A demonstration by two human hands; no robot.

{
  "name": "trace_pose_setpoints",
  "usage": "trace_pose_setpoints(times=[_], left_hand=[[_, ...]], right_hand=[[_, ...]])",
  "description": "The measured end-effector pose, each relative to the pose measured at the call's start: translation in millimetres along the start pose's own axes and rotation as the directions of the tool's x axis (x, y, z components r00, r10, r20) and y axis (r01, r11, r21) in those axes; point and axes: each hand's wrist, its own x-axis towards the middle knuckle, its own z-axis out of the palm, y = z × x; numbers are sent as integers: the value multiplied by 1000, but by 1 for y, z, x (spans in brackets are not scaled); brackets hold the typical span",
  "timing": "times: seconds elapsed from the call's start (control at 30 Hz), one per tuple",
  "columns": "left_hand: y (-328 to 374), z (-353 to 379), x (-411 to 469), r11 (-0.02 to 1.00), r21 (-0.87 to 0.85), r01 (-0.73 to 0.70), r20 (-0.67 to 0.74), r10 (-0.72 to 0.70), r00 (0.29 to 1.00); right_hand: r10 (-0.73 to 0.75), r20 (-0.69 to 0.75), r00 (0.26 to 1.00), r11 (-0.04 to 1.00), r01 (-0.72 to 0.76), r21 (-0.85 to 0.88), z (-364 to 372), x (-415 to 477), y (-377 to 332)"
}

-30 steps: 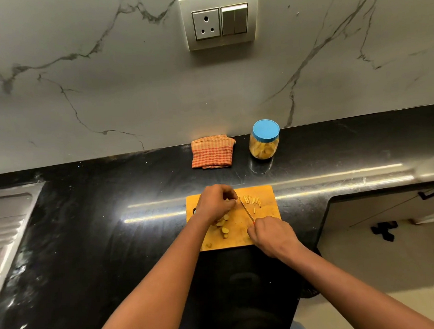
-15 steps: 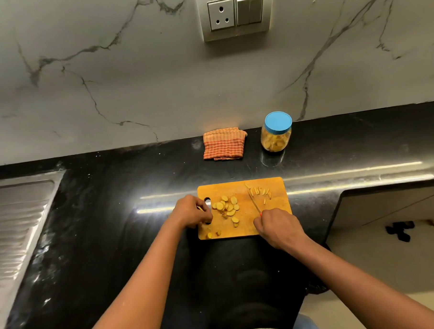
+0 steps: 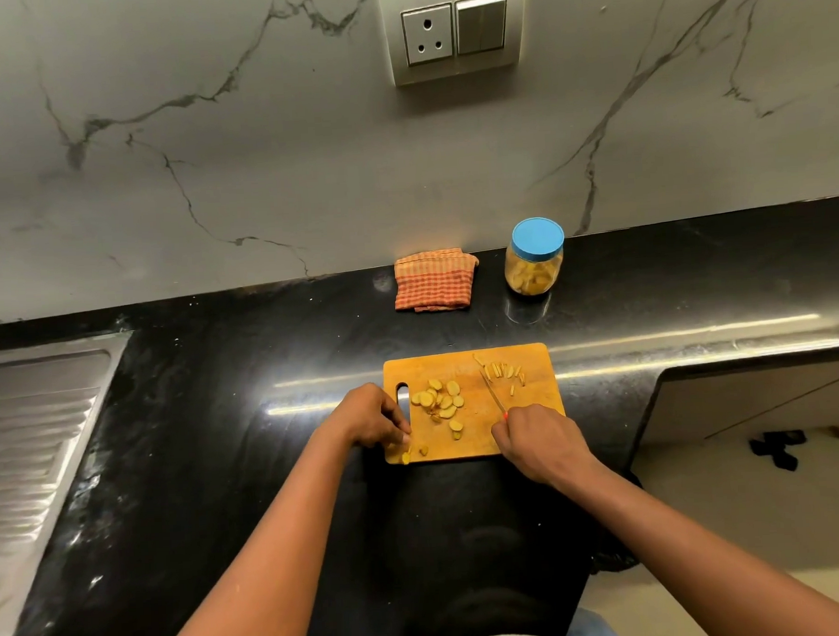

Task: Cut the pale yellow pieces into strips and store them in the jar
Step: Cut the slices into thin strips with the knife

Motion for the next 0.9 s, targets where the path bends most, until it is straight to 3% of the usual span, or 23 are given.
trace_pose_setpoints(times=[0.23,0.37,0.47,0.53,0.73,0.9], left_hand=[[10,-12,-1,998,-60,20,51,-17,999],[20,-15,6,995,-70,-66,-57,62,996],[34,-8,19,988,29,-155,-274,157,949],[47,1,27,976,123,-181,-341,212,916],[78,26,41,904,394,-167,-290,294,911],[79,28,47,867,493,-70,-330,261,907]], right_hand=[[2,3,1000,1000,-2,22,1,1,3],[5,-17,1000,999,-5,39,4,0,6],[12,-13,1000,999,-11,49,7,0,8],[15,-20,1000,998,-14,53,8,0,9],[16,-30,999,999,-15,50,8,0,10],[9,-46,999,999,-6,53,10,2,11]])
